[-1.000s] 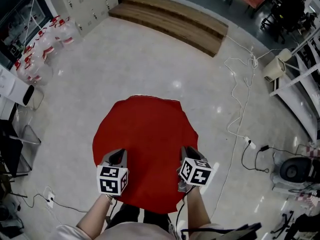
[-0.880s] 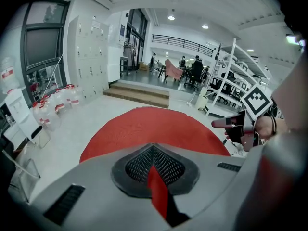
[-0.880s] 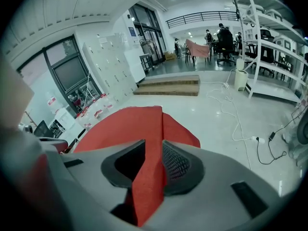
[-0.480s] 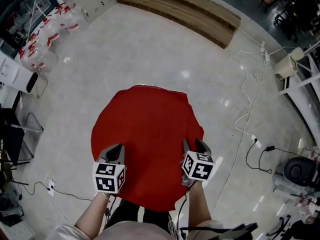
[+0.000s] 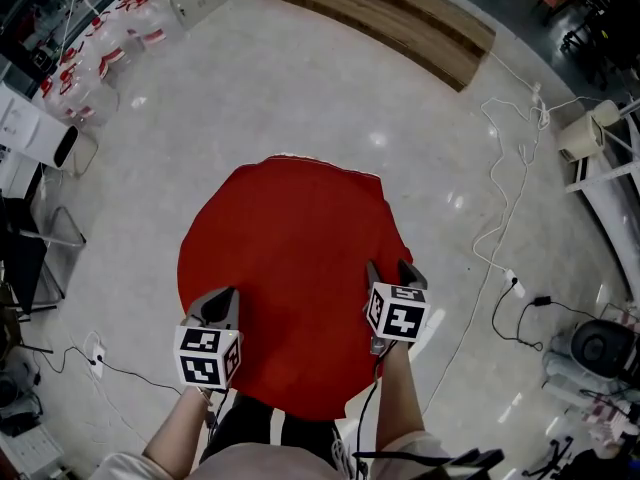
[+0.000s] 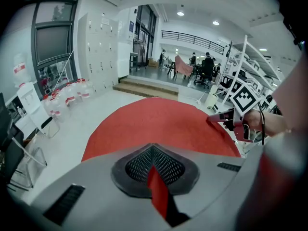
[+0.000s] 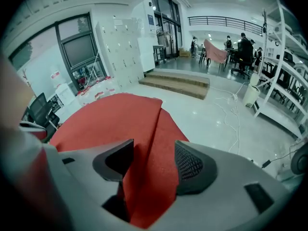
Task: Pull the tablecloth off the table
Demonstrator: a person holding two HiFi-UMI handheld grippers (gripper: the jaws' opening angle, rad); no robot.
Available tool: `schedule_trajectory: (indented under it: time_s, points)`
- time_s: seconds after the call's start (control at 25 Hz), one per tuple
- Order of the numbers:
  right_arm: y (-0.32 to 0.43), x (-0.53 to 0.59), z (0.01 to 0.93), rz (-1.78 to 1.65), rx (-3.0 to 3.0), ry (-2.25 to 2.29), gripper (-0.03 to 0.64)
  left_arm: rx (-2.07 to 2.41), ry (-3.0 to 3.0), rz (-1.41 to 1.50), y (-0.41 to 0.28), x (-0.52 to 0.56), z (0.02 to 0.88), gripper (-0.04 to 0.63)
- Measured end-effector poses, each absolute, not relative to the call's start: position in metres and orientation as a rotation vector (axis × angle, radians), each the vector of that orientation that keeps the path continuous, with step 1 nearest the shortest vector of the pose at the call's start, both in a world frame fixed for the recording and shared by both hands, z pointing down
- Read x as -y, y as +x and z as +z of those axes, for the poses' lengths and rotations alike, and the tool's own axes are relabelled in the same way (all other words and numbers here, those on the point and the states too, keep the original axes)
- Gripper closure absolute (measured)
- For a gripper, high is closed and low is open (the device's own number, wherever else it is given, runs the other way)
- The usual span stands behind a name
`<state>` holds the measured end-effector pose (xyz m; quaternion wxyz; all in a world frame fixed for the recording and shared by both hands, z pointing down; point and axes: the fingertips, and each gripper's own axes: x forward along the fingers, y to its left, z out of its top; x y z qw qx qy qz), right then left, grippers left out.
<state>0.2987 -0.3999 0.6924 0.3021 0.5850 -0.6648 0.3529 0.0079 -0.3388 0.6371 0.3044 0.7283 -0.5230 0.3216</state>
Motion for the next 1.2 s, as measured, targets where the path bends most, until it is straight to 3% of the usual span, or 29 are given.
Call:
schedule_trajectory:
  time_s: [0.48,0.96,1.2]
  points:
    - [0.298,0.406,0.704,0.912,1.700,1.504,0.351,1.408,1.883,0.838,0.002,0.330,0.641,0.578]
    - [0.280,0.410,0.704,0.961,1.700,1.436,0.564,1.415,1.837,0.806,0.002,0.311,0.649,0.578]
    - [0.285,0.412,0.705,0.945,1.699,1.413,0.578,1.509,1.771,0.719,-0.019,0.303,0.643,0.578]
